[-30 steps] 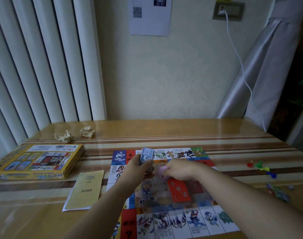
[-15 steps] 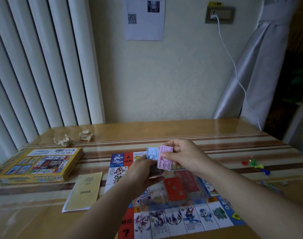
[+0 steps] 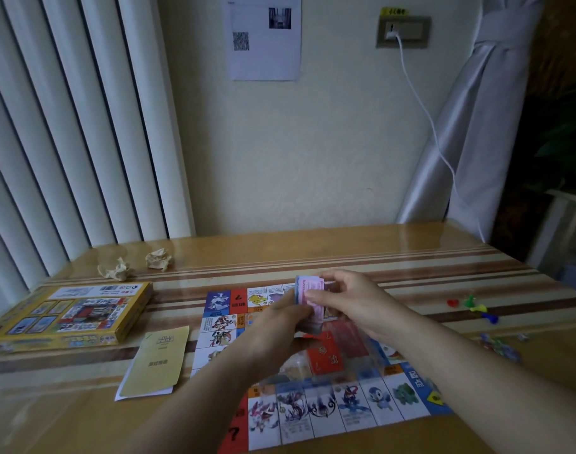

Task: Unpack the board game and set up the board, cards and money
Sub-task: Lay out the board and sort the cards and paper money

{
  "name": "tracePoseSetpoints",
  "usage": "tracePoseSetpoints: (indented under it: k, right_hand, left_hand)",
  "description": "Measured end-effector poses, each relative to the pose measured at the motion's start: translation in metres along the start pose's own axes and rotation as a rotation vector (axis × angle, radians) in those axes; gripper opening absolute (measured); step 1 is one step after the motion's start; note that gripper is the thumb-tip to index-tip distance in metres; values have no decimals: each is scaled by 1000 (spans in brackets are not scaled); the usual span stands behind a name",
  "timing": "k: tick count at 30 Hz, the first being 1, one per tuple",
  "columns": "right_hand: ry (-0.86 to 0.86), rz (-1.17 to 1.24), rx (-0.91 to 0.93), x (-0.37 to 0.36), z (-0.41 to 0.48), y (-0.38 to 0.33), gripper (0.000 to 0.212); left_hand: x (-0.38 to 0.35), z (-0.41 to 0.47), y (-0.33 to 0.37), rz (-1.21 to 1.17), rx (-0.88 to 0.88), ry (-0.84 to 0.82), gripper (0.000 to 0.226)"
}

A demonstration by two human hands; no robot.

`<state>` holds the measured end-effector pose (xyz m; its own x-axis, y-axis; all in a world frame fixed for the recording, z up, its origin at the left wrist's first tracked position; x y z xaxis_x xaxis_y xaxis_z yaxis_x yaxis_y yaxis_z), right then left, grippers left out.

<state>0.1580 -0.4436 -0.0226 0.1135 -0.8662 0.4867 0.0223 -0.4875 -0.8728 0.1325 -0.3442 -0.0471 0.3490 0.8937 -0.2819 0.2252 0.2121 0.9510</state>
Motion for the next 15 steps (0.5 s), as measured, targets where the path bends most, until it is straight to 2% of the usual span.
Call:
tracePoseSetpoints:
  k: [2, 3, 7, 10, 11, 13, 15]
  right_hand:
    - [-135, 324, -89, -19, -4, 4, 21]
    - [-168, 383, -96, -27, -7, 2, 18]
    - [-55, 357, -82, -44, -5, -7, 7]
    - [-26, 502, -136, -65, 1, -11, 10]
    - [-24, 576, -173, -73, 2, -10, 13]
    - [-43, 744, -251, -88, 4, -9, 13]
    - [-87, 851, -325, -105, 3, -6, 12]
  left_hand:
    - [5, -5, 8, 130, -77, 13, 27]
    - [9, -6, 12, 199, -118, 36, 28]
    - [31, -15, 29, 385, -247, 132, 41]
    - [62, -31, 39, 482, -293, 267, 54]
    - [78, -39, 43, 558, -308, 328, 52]
    - [114, -50, 42, 880, -265, 455, 45]
    - [151, -54, 18, 1229, -75, 470, 44]
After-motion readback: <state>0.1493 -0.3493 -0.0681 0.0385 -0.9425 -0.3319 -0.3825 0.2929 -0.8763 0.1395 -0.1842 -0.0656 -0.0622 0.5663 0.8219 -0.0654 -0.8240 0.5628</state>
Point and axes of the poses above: each hand's wrist, its own z-axis towards the middle knuckle, its own x-axis out of the back of the hand, y = z × x, the point moved 10 cm from there along z, towards the middle knuckle, and after that the axes turned 9 degrees about -z, right-handed, at the moved point
